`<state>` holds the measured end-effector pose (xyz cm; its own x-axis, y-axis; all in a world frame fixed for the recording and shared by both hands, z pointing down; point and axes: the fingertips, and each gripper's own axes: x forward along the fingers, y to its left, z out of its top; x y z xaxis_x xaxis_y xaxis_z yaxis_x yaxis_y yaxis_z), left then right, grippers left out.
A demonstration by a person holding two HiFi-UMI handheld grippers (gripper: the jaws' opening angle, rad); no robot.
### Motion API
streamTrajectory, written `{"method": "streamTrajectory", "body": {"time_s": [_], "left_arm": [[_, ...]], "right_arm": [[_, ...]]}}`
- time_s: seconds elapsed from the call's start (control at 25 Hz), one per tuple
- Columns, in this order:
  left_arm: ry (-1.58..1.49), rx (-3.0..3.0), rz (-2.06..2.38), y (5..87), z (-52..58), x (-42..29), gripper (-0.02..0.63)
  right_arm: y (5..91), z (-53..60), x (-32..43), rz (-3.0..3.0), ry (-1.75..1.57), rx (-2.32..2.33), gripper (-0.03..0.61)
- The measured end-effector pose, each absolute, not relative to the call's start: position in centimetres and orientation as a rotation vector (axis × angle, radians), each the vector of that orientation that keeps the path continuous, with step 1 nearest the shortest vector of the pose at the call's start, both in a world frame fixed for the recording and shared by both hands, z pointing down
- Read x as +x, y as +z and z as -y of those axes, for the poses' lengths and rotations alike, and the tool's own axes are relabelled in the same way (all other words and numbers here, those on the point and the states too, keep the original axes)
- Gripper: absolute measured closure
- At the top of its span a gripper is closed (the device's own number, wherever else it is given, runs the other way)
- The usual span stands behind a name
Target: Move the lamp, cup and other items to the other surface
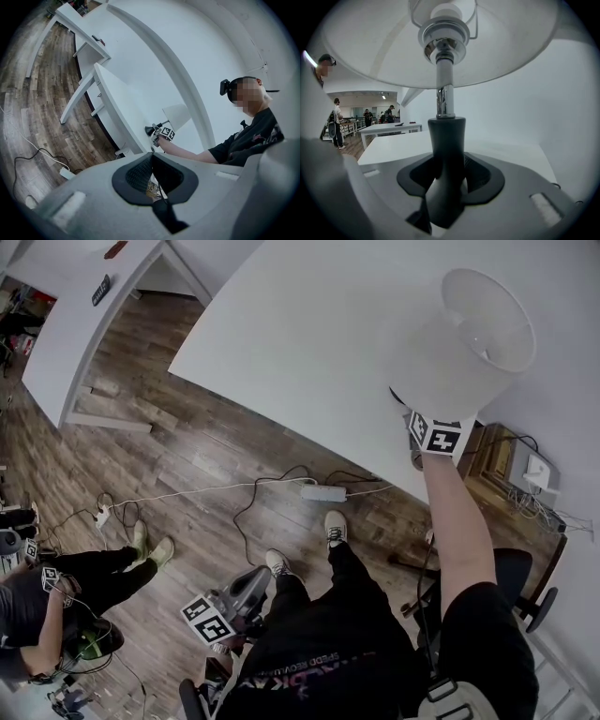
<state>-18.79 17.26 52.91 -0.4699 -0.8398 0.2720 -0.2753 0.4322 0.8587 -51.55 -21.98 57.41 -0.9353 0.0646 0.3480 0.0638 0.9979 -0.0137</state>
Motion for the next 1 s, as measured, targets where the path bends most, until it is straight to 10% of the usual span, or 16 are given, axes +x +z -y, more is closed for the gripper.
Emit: {"method": "streamTrajectory", "body": {"time_s": [1.0], "left_arm": [[-0.953,1.273,1.893,49.2,-20.2,-17.8,0.614]], "right_arm": [[49.2,24.2,-38.1,2.791,0.007,0.163,0.413]]}}
